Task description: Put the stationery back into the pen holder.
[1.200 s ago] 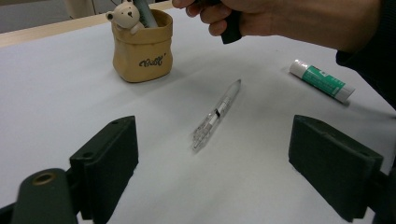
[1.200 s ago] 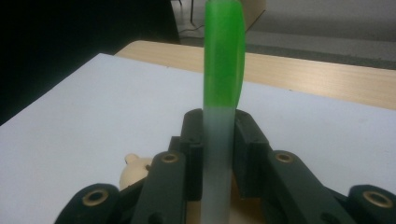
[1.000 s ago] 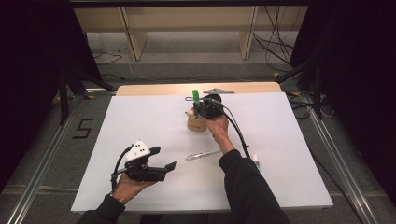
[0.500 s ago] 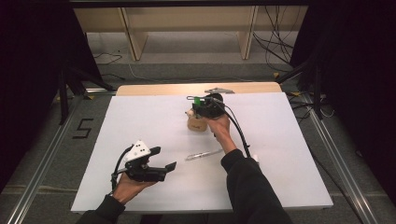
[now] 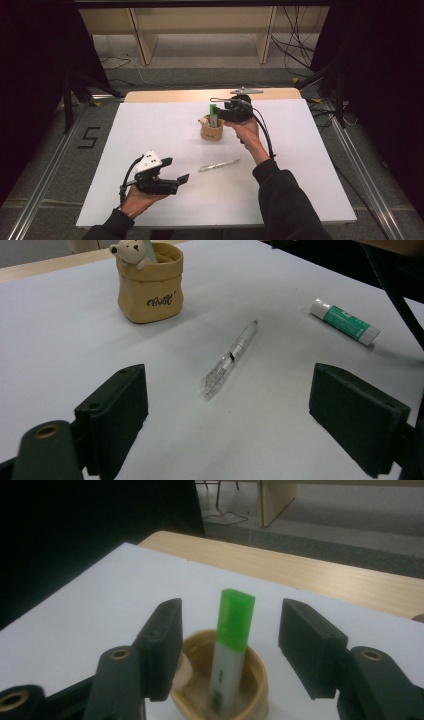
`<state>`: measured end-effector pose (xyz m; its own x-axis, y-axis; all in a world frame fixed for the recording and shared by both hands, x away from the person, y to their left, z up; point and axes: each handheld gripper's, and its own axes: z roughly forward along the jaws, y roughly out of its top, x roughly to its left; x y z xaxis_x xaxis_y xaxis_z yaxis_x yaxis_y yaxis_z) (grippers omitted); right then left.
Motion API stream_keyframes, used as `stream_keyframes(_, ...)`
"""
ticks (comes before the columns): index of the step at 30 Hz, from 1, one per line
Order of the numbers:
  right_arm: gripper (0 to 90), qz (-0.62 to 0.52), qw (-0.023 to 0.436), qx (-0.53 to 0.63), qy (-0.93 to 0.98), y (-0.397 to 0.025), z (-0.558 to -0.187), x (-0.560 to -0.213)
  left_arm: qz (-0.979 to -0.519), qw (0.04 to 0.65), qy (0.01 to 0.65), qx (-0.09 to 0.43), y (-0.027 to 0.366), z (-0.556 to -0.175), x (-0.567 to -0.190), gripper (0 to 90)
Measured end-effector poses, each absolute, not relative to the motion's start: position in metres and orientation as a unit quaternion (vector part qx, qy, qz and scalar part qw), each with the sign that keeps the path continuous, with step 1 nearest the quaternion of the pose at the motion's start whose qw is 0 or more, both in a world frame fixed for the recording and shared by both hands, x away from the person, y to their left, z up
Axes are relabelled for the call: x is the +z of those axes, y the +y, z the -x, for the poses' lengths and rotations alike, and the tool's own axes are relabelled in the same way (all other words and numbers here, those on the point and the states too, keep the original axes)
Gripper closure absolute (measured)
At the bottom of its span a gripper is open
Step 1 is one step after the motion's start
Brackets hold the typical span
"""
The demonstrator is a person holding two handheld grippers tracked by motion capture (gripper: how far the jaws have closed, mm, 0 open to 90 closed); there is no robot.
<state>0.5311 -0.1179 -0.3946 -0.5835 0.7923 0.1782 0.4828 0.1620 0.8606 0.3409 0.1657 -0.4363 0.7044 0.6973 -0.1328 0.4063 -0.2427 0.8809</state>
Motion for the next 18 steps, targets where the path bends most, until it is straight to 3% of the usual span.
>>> stream_keyframes(8,36.1,-0.404,0.169,0.467,0.769,-0.139,-0.510,-0.373,-0.774,0.502,0.359,0.144,0.165,-0.342,-0.437,15.2)
stream_keyframes(18,29.5,-0.412,0.172,0.417,0.792,-0.167,-0.476,-0.372,-0.776,0.499,0.358,0.144,0.165,-0.342,-0.437,15.2)
